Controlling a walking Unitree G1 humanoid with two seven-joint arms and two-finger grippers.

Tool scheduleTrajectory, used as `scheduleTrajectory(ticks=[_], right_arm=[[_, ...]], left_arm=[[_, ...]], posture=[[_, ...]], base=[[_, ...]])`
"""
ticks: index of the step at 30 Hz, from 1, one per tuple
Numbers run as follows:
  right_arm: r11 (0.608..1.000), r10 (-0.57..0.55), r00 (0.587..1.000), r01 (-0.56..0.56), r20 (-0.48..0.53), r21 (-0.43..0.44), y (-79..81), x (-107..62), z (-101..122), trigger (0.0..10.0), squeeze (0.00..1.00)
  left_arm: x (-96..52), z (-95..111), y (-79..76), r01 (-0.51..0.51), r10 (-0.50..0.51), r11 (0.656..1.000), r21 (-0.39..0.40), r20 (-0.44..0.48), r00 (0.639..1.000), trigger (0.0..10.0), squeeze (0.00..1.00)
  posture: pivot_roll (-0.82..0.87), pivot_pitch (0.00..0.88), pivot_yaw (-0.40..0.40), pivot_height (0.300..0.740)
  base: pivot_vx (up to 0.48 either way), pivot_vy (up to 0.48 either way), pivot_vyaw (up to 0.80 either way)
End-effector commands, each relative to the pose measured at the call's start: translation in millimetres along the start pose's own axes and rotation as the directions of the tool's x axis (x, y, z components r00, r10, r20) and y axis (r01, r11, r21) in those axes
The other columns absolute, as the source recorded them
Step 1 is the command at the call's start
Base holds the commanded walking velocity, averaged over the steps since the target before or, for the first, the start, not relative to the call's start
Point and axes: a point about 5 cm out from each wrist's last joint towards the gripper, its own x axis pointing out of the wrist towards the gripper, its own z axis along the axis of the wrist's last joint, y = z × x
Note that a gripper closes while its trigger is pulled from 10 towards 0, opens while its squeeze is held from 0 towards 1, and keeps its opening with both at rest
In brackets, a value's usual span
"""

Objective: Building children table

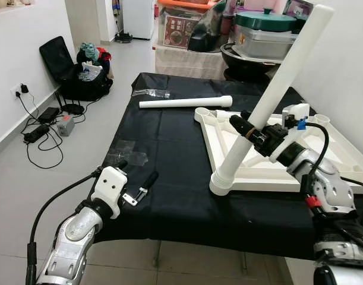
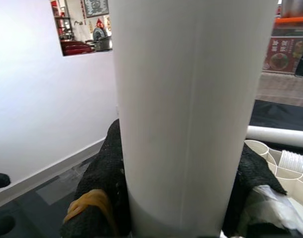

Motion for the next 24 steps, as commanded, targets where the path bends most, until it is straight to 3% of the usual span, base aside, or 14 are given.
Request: scheduleTrajectory(ticks=[1,24], right_arm=[[0.993,0.108,0.993,-0.11,-0.051,-0.036,11.4,9.1,-5,0.0,0.0],[0.95,0.308,0.947,-0.311,-0.092,-0.012,40.2,30.1,-15,0.0,0.0]], left_arm=[[2.1,-2,-3.4,0.012,-0.012,1.0,-0.001,-0.006,1.0,10.0,0.0],[0.0,-4,-6.1,0.005,-0.005,1.0,-0.013,-0.01,1.0,10.0,0.0]], posture=[[0.11,0.0,-0.123,0.74],[0.12,0.0,-0.14,0.74]], base=[[0.0,0.0,0.0],[0.0,0.0,0.0]])
